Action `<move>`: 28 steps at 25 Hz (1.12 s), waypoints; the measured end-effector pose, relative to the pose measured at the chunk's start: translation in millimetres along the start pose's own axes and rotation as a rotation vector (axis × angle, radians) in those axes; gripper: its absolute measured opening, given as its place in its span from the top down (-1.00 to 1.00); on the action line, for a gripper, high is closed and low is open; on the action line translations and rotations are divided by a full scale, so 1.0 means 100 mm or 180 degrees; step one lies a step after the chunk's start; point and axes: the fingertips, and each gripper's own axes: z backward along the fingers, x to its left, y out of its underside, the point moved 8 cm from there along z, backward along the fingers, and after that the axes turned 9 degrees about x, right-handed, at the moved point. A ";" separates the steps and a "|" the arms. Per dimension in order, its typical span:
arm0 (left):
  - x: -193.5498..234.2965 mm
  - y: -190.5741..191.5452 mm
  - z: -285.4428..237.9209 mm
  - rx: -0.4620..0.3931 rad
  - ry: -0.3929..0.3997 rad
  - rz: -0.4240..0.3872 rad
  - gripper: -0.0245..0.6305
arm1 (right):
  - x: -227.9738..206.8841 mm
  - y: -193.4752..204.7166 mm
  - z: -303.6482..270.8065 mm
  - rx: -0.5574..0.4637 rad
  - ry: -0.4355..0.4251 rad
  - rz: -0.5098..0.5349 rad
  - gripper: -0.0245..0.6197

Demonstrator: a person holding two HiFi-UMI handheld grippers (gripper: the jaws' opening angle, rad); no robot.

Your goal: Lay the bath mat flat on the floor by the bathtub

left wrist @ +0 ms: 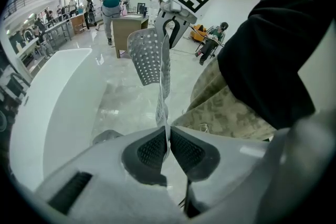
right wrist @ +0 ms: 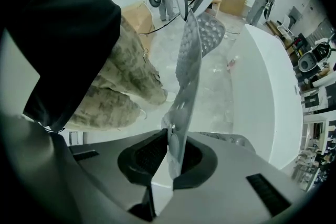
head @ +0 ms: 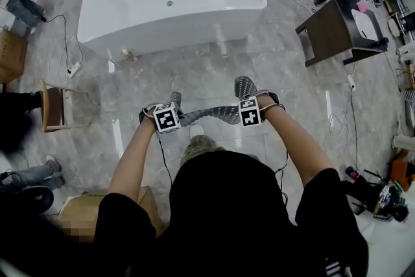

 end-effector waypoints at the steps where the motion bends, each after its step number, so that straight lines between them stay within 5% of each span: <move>1: 0.07 0.03 0.03 0.0012 0.0016 -0.0017 0.83 | -0.06 -0.03 0.01 -0.0011 -0.0010 -0.0025 0.84; 15: 0.74 0.43 0.50 0.0146 -0.0163 -0.0135 0.83 | -0.75 -0.38 0.20 -0.0109 0.0038 0.0004 0.84; 28: 1.32 0.56 0.59 0.0111 -0.0196 0.0264 0.83 | -1.53 -0.32 0.21 -0.0088 0.0247 0.0343 0.84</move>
